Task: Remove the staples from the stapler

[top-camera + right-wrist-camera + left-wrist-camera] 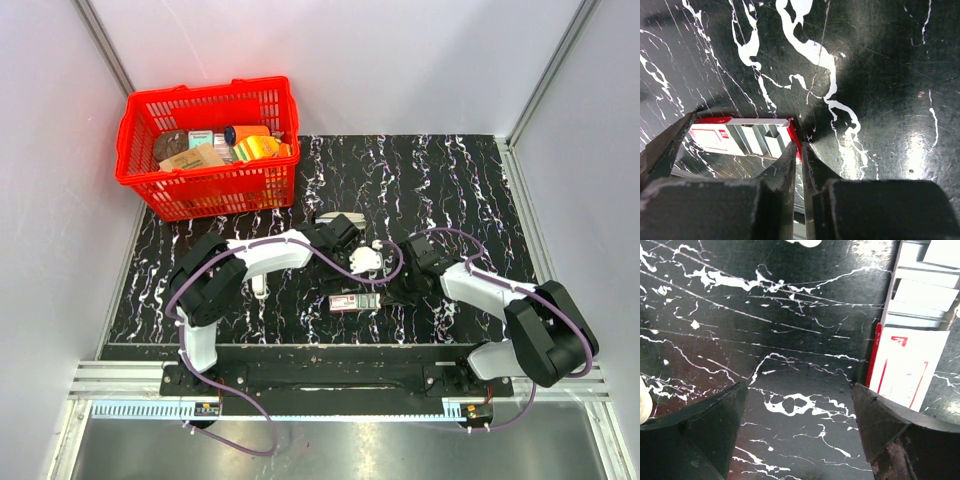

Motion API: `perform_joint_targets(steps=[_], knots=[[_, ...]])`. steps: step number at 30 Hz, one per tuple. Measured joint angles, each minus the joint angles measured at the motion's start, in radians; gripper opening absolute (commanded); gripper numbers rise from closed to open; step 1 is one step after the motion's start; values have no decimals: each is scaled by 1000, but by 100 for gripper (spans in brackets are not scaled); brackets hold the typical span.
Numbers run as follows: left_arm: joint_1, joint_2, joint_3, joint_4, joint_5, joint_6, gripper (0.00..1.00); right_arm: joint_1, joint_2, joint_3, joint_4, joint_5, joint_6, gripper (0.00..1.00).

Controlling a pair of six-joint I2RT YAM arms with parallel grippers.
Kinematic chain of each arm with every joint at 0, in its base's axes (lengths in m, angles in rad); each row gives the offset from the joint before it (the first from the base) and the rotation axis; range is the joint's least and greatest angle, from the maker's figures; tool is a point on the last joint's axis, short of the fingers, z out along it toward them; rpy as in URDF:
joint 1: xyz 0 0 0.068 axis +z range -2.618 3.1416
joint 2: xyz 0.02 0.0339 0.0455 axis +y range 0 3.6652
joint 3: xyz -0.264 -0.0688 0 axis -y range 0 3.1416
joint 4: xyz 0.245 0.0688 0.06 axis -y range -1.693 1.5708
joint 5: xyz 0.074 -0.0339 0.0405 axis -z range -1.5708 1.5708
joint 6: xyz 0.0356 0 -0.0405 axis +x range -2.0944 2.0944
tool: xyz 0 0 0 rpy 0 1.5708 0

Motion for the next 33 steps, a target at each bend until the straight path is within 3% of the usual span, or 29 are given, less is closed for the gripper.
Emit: perform_joint_targets(steps=[4, 12, 17, 21, 33], knots=[[27, 0, 0, 9, -27, -2, 89, 0, 0, 0, 0, 1, 0, 13], [230, -52, -57, 12, -93, 25, 89, 1, 0, 0, 1, 1, 0, 13], [102, -154, -187, 0, -88, 43, 89, 3, 0, 0, 2, 1, 0, 13], [6, -163, -199, 14, -74, 39, 89, 18, 12, 13, -1, 1, 1, 13], [14, -124, -160, 46, -55, 14, 89, 42, 36, 30, 5, -2, 10, 13]])
